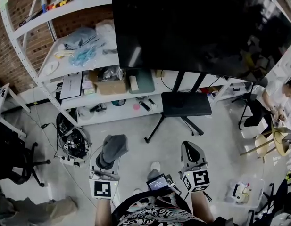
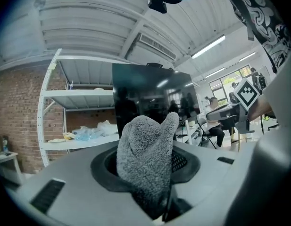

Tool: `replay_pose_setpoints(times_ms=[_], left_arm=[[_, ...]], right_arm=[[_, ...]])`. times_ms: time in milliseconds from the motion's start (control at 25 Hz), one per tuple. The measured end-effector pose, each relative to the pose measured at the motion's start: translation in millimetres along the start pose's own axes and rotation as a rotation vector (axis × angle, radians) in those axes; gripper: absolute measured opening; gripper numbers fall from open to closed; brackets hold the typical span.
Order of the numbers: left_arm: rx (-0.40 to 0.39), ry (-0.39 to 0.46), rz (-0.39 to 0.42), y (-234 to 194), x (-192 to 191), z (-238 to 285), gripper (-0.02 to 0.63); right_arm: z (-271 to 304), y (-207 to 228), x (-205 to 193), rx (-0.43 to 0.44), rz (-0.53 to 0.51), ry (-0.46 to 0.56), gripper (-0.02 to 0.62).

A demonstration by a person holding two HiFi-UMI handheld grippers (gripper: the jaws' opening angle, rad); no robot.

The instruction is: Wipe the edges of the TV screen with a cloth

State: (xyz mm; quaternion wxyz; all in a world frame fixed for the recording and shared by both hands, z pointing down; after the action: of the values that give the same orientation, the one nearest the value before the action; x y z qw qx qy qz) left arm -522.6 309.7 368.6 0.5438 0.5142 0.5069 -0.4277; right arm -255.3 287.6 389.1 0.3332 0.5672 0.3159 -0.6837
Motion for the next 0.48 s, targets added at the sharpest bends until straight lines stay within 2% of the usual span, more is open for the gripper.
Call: replay_pose_setpoints(times_ms=[160, 360, 480], left_arm=[[0.003, -0.009, 0.010, 3, -1, 35, 0.170], [0.013, -0.022, 0.016, 3, -1, 88, 0.170], [0.030, -0.028, 0.019, -5, -7, 115, 0.170]], right_arm=[[27, 24, 0, 0.019, 0.001, -0.006, 0.035], [71, 53, 0, 0.076, 0.067, -0.012, 0.035], [94, 65, -2, 0.092, 0.052, -0.032, 0.035]])
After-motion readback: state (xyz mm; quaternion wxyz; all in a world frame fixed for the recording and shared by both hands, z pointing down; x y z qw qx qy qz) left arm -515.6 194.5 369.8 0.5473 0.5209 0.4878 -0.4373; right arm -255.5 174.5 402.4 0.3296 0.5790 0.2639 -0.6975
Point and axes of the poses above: the fingertips, and each gripper's own axes: z forward along the fingers, y to its right, x out of its top, the point moved 1 cm from there along -z, backward along the fingers, and after that the axes turned 12 degrees about x, right-handed, at the moved point
